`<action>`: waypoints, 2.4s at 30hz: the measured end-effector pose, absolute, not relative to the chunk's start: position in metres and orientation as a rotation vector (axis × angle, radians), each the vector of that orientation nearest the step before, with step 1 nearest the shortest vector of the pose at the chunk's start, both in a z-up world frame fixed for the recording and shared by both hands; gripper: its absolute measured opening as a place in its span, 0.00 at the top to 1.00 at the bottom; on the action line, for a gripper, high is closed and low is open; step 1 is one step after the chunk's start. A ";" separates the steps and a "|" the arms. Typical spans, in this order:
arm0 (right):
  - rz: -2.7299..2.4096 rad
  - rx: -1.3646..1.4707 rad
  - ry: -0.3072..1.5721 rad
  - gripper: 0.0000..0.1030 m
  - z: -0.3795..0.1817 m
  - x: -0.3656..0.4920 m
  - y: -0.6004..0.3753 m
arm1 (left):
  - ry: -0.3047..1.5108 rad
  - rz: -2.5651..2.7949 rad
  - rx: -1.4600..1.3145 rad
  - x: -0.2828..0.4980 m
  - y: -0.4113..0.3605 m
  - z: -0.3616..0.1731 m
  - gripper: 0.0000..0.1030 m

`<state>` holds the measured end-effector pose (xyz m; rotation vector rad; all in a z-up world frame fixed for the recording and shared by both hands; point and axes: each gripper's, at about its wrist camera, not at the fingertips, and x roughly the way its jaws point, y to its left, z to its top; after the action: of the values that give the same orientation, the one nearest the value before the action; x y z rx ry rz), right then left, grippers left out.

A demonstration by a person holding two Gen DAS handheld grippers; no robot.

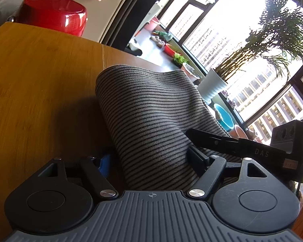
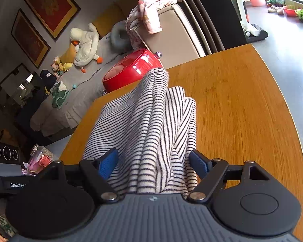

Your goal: Fold clothes

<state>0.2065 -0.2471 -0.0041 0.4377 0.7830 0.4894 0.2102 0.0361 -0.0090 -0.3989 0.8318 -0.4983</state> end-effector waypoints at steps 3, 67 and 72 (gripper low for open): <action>0.496 0.443 0.784 0.29 -0.004 0.211 -0.235 | 0.811 -0.479 -0.392 0.212 0.052 -0.009 0.25; 0.442 0.166 0.620 0.18 0.011 0.215 -0.156 | 0.582 -0.155 -0.236 0.188 0.093 0.023 0.09; 0.431 0.207 0.642 0.00 0.010 0.168 -0.177 | 0.645 -0.085 -0.198 0.125 0.061 0.011 0.02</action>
<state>0.1683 -0.1773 0.0097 0.2075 0.6421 0.4310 0.1253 0.0605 0.0109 -0.1982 0.6448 -0.0845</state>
